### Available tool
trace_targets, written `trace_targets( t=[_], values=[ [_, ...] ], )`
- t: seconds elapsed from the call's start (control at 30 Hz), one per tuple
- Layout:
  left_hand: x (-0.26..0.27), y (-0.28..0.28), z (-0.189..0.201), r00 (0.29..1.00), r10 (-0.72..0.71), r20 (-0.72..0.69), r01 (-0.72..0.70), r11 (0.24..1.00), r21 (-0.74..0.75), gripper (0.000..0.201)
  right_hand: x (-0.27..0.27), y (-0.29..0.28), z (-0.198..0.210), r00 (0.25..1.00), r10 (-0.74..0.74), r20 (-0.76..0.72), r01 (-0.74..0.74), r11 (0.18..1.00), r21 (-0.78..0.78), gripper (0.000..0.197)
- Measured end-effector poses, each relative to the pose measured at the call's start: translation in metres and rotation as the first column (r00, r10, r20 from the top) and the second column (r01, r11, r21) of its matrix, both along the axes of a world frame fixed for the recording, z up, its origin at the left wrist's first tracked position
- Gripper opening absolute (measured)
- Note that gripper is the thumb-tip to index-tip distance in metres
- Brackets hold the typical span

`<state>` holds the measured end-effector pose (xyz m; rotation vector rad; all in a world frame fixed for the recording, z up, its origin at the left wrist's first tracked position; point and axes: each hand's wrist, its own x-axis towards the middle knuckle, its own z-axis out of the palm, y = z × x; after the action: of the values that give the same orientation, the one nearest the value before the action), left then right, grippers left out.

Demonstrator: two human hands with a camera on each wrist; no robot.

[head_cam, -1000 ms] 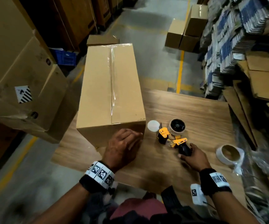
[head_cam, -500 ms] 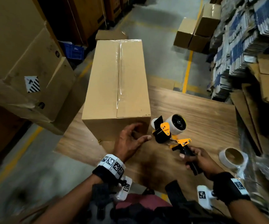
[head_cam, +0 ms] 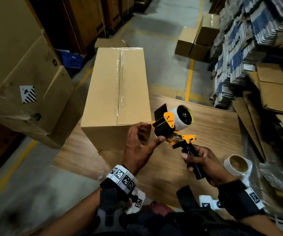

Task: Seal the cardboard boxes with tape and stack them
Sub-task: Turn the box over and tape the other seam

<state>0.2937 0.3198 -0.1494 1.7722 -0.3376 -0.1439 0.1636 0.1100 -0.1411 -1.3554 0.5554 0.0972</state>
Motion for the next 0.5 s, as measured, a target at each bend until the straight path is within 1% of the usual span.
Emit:
trace_targets(
  t=[0.03, 0.07, 0.1, 0.13, 0.17, 0.23, 0.27, 0.37, 0.5],
  values=[
    [-0.003, -0.002, -0.002, 0.993, 0.029, -0.111, -0.034, 0.999, -0.037, 0.053, 0.001, 0.002, 0.000, 1.000, -0.021, 0.016, 0.021, 1.000, 0.005, 0.033],
    [-0.004, -0.005, -0.004, 0.972, 0.019, -0.233, -0.041, 0.995, -0.088, 0.040, 0.003, 0.003, 0.000, 0.999, -0.043, 0.029, 0.043, 0.999, 0.005, 0.032],
    [-0.005, -0.007, -0.005, 0.939, -0.025, -0.343, -0.025, 0.990, -0.141, 0.031, 0.004, 0.004, 0.000, 0.997, -0.060, 0.039, 0.060, 0.998, 0.003, 0.033],
    [-0.005, -0.009, -0.005, 0.900, -0.091, -0.427, 0.006, 0.980, -0.197, 0.028, 0.006, 0.004, -0.001, 0.996, -0.073, 0.047, 0.073, 0.997, 0.003, 0.035],
    [-0.006, -0.011, -0.004, 0.863, -0.157, -0.479, 0.040, 0.969, -0.245, 0.031, 0.007, 0.004, -0.001, 0.995, -0.085, 0.051, 0.085, 0.996, 0.007, 0.038],
    [-0.006, -0.015, 0.003, 0.819, -0.243, -0.520, 0.089, 0.948, -0.304, 0.036, 0.009, 0.005, 0.001, 0.993, -0.102, 0.062, 0.102, 0.995, 0.011, 0.038],
    [-0.007, -0.017, 0.006, 0.809, -0.262, -0.526, 0.097, 0.942, -0.320, 0.034, 0.010, 0.006, 0.002, 0.992, -0.106, 0.065, 0.106, 0.994, 0.006, 0.037],
    [-0.008, -0.025, 0.015, 0.796, -0.248, -0.552, 0.060, 0.940, -0.335, 0.029, 0.011, 0.006, 0.005, 0.991, -0.109, 0.083, 0.109, 0.994, -0.005, 0.034],
    [-0.011, -0.028, 0.015, 0.816, -0.213, -0.537, 0.036, 0.947, -0.320, 0.022, 0.009, 0.004, 0.007, 0.987, -0.120, 0.110, 0.121, 0.993, -0.004, 0.033]
  ],
)
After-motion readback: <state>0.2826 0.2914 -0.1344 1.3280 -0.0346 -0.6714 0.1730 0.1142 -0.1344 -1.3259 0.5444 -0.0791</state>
